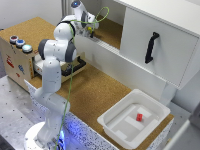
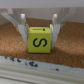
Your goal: Put the yellow object on top of the drawer
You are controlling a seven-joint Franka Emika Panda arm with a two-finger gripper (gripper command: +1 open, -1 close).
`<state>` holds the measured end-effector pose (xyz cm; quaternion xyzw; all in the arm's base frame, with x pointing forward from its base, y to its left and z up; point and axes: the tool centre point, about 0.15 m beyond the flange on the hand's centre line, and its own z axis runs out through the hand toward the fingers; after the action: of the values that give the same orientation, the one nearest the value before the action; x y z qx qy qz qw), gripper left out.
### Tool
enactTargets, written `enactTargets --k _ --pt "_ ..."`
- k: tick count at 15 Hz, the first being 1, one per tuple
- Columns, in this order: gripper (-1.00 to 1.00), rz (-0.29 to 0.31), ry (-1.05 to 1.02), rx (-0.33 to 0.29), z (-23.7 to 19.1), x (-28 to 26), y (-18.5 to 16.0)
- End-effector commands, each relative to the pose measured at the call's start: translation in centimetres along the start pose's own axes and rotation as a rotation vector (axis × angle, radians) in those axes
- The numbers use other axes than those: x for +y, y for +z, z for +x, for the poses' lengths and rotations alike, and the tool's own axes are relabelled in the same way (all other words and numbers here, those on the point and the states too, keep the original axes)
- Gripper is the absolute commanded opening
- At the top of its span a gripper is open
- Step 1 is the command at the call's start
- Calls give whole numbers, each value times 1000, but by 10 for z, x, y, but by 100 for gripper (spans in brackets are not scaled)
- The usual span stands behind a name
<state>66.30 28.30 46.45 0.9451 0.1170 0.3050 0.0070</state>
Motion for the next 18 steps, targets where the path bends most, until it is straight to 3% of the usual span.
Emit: enactTargets --k 1,6,13,18 --pt "-100 6 -35 27 2 12 -34" --pt "-100 33 -57 56 -36 14 -76" --pt "-100 94 -147 15 -113 8 -112" --pt "-100 174 -267 -16 -163 -23 -130"
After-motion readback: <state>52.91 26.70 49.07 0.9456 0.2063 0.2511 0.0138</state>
